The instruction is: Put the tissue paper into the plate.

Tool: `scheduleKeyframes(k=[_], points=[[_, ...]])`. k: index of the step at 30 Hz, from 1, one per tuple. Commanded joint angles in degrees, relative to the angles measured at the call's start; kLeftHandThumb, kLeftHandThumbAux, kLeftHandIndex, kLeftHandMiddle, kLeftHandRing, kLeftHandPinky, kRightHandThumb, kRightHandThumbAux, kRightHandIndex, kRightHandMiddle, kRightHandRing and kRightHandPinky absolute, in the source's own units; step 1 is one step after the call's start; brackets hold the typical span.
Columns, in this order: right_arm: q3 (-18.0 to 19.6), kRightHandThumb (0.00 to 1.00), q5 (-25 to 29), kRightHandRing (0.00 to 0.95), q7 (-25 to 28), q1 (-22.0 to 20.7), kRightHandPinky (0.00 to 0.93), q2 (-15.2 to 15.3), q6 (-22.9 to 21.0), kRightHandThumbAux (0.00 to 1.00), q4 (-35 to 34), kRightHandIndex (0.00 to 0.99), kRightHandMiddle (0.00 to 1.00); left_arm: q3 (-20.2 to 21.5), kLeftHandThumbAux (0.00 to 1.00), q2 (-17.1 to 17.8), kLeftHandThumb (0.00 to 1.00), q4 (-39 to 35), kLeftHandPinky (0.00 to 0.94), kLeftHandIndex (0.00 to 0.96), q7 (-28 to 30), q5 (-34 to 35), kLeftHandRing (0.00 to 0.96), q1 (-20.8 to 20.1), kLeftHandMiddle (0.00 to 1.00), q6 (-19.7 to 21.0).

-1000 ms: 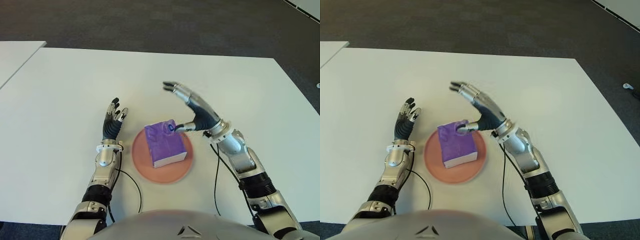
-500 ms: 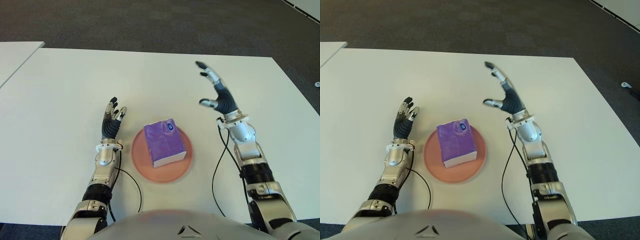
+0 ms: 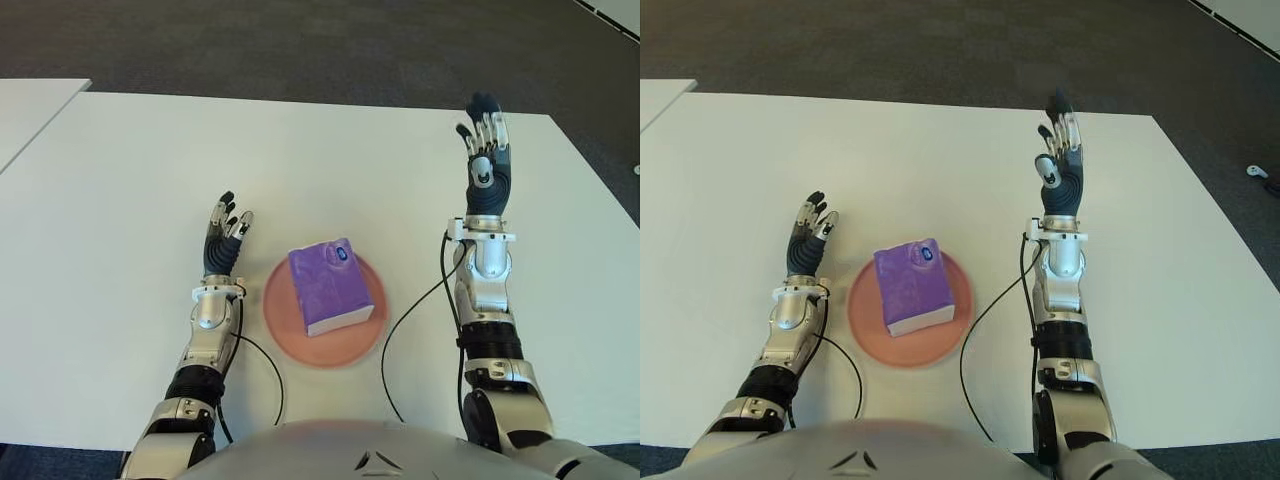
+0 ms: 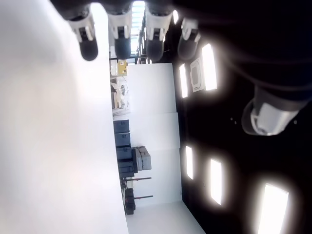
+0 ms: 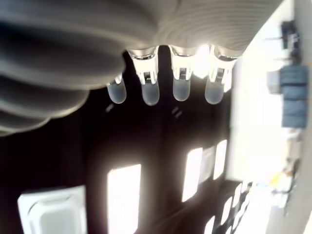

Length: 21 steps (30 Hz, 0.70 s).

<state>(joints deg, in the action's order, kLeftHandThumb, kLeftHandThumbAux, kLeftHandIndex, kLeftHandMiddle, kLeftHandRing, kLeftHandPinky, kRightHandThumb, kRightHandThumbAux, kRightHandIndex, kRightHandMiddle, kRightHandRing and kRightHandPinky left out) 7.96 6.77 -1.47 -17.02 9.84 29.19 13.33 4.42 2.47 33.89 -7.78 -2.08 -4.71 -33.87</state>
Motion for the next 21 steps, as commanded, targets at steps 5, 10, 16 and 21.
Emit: scheduleKeyframes(k=[5,10,16,21], points=[[3.3,0.0,1.2,0.0,-1.5,2.5,0.0,-3.0,0.1,0.354,7.3,0.0,0.0,0.0,0.442,-0.5,0.0,2.1,0.0,0.0,0.8,0.2,0.0,2.8,0.0,0.5],[4.7,0.0,-0.5,0.0,-3.3,4.4,0.0,-4.2,3.0,0.373,13.4,0.0,0.0,0.0,0.441,-0.5,0.0,1.8,0.0,0.0,1.1,0.3,0.0,2.8,0.0,0.8],[4.7,0.0,-3.7,0.0,-6.8,4.4,0.0,-5.8,6.8,0.406,21.9,0.0,0.0,-0.1,0.439,-0.5,0.0,1.0,0.0,0.0,1.2,0.6,0.0,2.8,0.0,1.4],[3.9,0.0,-4.6,0.0,-7.0,3.6,0.0,-6.1,7.8,0.424,28.0,0.0,0.0,-0.1,0.446,-0.5,0.0,0.4,0.0,0.0,1.1,0.5,0.0,2.6,0.0,2.0]])
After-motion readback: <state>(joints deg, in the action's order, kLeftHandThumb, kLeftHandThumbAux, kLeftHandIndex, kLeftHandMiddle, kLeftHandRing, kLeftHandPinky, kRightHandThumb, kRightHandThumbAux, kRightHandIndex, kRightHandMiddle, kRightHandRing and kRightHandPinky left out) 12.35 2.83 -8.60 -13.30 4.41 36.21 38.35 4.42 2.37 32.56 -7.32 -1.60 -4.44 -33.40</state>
